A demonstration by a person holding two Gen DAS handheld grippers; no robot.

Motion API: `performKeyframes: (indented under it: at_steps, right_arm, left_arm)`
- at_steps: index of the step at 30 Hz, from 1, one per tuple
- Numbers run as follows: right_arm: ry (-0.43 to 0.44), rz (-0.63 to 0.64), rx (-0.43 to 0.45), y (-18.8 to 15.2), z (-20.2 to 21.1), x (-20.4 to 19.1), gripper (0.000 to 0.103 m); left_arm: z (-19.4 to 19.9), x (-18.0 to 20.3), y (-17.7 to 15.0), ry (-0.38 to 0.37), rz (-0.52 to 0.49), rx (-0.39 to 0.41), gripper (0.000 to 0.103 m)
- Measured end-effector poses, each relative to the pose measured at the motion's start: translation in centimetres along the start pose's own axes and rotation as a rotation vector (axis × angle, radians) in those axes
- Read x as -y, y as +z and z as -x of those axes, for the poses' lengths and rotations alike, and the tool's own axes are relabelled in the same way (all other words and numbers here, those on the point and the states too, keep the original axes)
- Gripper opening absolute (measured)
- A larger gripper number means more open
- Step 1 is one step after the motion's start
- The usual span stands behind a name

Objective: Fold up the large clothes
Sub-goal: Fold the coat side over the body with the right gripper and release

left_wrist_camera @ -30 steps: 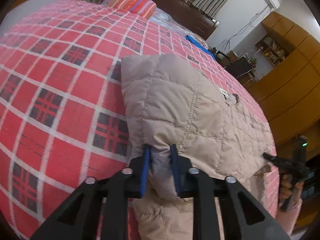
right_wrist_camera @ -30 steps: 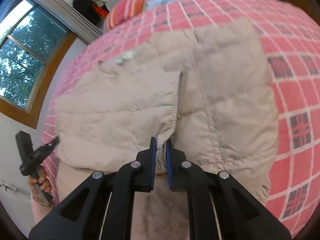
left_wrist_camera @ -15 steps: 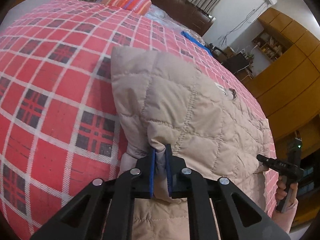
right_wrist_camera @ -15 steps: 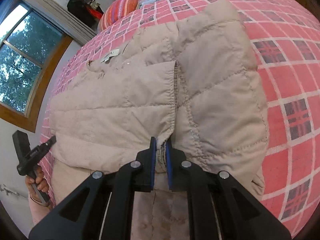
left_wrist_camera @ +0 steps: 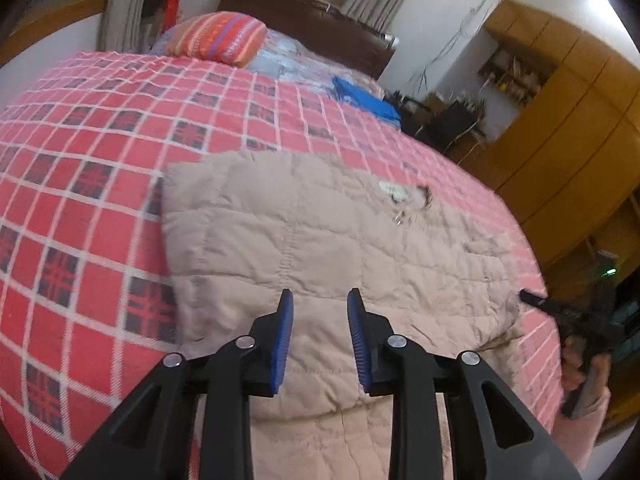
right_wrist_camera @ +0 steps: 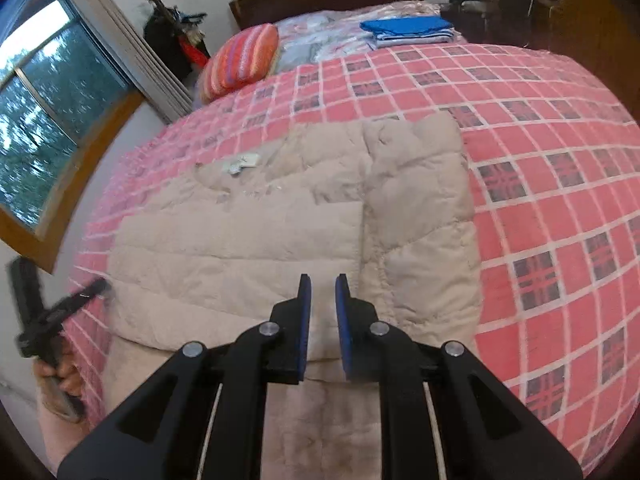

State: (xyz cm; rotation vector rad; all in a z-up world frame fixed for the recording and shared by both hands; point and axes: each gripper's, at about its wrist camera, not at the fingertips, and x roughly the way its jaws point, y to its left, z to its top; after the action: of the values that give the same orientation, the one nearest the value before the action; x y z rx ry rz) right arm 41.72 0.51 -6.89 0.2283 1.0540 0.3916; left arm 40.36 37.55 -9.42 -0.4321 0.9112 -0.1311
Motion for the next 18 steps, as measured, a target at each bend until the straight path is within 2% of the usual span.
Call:
performKeyframes:
  at_steps: [3, 5, 6, 10, 12, 14, 18]
  right_arm:
    - [-0.009, 0.001, 0.038, -0.2, 1.2, 0.3, 0.014]
    - [0.016, 0.028, 0.030, -0.3, 1.4, -0.2, 0.025]
    - [0.030, 0.042, 0.007, -0.4, 0.9, -0.7, 0.027]
    - [-0.015, 0.089, -0.083, -1.0, -2.2, -1.9, 0.027]
    - [-0.019, 0.064, -0.120, -1.4, -3.4, -1.4, 0.027]
    - [-0.022, 0.040, -0.142, -1.8, -4.7, -0.4, 0.021]
    - [0.024, -0.003, -0.160, -2.1, -6.6, 1.1, 0.021]
  left_arm:
    - [-1.7, -0.6, -0.2, 0.008, 0.022, -0.035, 0.028]
    - [-2.2, -1.0, -0.3, 0.003, 0.042, -0.045, 0.028]
    - [-2.2, -1.0, -0.4, -0.002, 0.052, -0.042, 0.028]
    - [-1.5, 0.0, -1.1, -0.052, 0.025, -0.030, 0.033]
    - [-1.3, 0.5, -1.5, -0.043, -0.011, -0.030, 0.034]
    - [-1.5, 0.7, -2.0, -0.014, -0.046, -0.038, 0.035]
    - [-3.2, -0.8, -2.4, -0.051, -0.007, -0.076, 0.034]
